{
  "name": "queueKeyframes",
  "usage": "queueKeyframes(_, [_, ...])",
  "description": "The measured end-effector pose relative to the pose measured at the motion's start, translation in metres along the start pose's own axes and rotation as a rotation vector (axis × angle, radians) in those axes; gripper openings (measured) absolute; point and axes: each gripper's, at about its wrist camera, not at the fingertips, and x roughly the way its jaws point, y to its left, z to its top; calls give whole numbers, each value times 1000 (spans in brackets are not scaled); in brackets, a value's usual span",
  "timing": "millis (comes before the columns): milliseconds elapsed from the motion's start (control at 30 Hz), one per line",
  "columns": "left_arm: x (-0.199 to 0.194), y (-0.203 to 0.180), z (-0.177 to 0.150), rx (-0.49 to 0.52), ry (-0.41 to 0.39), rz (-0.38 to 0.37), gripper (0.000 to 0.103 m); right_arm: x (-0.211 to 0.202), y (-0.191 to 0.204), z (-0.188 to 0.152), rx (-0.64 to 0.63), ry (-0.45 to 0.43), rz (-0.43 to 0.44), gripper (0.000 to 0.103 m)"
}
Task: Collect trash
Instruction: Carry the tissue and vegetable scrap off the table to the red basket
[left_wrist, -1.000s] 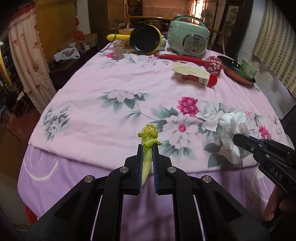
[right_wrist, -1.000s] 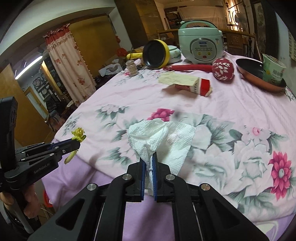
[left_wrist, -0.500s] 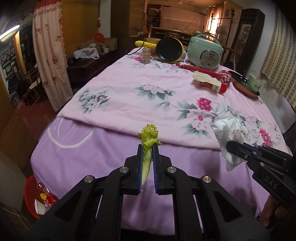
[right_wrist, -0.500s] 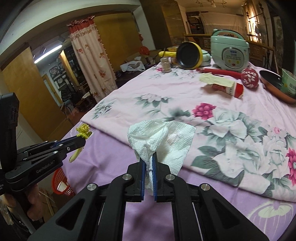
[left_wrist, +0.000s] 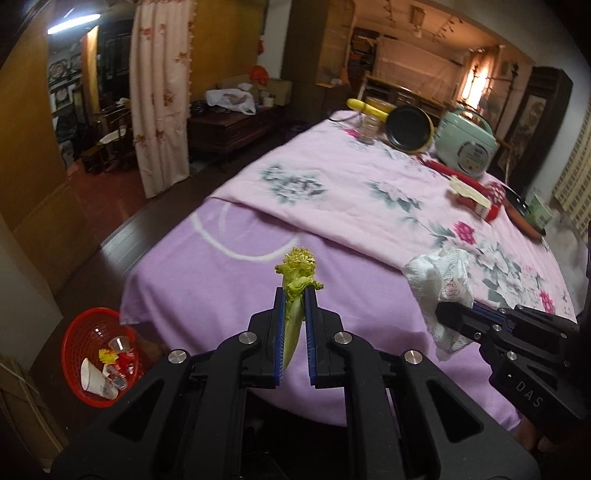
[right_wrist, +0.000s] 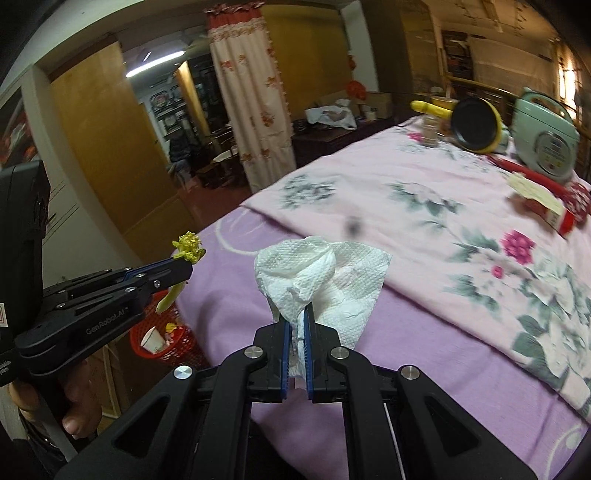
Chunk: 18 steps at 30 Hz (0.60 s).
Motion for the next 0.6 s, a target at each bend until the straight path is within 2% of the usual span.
queueKeyframes(233, [-13, 68, -7, -128, -22, 81, 11, 32, 72, 15, -117, 41, 85, 7])
queueKeyframes(600, [-4, 197, -36, -363, 31, 238, 11, 114, 189, 24, -278, 175, 231, 7])
